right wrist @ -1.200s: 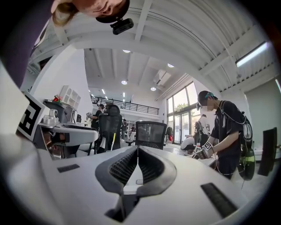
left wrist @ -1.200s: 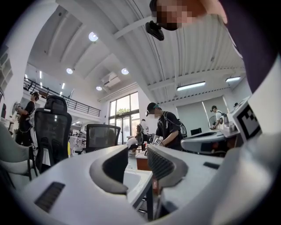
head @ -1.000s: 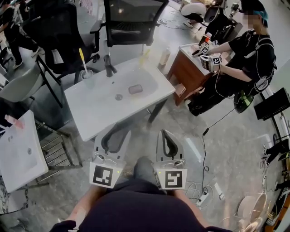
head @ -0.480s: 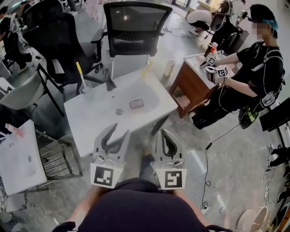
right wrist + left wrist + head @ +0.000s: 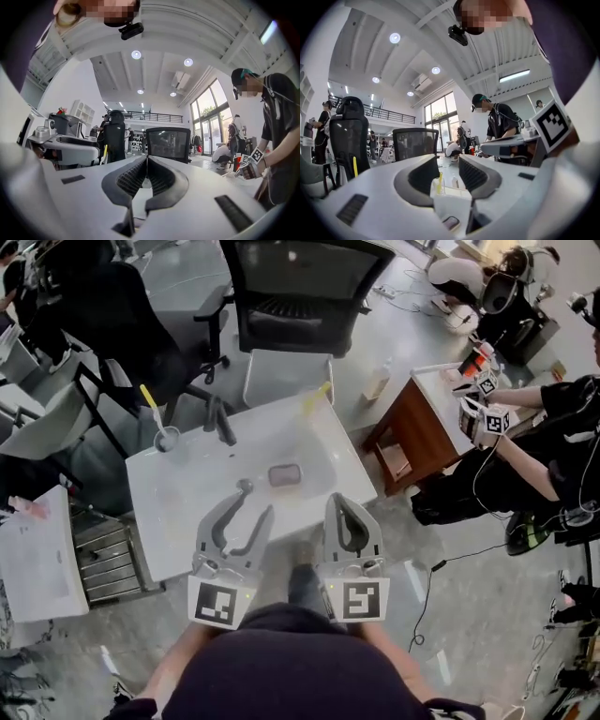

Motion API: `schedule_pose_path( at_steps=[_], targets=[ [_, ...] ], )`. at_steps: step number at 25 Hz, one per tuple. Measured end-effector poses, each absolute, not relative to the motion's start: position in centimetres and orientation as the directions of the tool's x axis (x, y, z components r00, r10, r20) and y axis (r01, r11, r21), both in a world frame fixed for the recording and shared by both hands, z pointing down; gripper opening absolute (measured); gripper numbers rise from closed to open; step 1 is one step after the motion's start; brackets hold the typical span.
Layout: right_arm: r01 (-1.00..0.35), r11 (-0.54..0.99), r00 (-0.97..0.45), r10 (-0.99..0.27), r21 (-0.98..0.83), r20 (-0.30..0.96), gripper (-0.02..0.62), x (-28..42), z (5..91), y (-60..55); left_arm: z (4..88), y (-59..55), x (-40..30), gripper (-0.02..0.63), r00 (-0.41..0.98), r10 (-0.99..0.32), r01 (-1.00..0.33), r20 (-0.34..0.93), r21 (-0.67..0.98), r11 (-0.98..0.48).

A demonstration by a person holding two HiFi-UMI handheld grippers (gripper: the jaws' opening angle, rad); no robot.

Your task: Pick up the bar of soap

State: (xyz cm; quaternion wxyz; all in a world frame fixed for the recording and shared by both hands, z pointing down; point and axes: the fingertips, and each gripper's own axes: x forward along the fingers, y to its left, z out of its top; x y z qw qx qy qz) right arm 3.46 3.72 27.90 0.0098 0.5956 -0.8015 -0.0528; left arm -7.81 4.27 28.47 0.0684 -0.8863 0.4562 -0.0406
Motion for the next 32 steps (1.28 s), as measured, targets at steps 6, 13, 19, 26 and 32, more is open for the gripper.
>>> schedule_pose_path(
  at_steps=[6, 13, 19, 26, 32],
  targets=[
    [-0.933, 0.349, -0.352, -0.936, 0.086, -0.022, 0.018, 5.3, 28.8, -2.2, 28.9, -0.8, -5.8, 0.138, 0.536, -0.844, -0.833, 0.011, -0.157, -0.531],
    [-0.894, 0.435, -0.439, -0.899, 0.104, -0.013, 0.018, 6.6, 29.4, -7.2, 29.2, -5.3, -4.2, 0.138, 0.465, -0.885, -0.877, 0.000, -0.136, -0.461],
    [-0.849, 0.515, -0.519, -0.855, 0.116, -0.009, 0.018, 6.7, 30.0, -10.6, 30.0, -8.3, -3.5, 0.138, 0.403, -0.915, -0.909, -0.001, -0.122, -0.400],
    [-0.810, 0.579, -0.581, -0.814, 0.091, 0.009, 0.018, 5.9, 31.5, -13.5, 31.4, -10.4, -3.8, 0.138, 0.349, -0.936, -0.929, 0.042, -0.113, -0.351],
    [-0.795, 0.603, -0.602, -0.798, 0.065, 0.037, 0.018, 4.6, 33.6, -14.4, 33.4, -10.9, -4.6, 0.138, 0.340, -0.936, -0.930, 0.092, -0.118, -0.349]
  ],
)
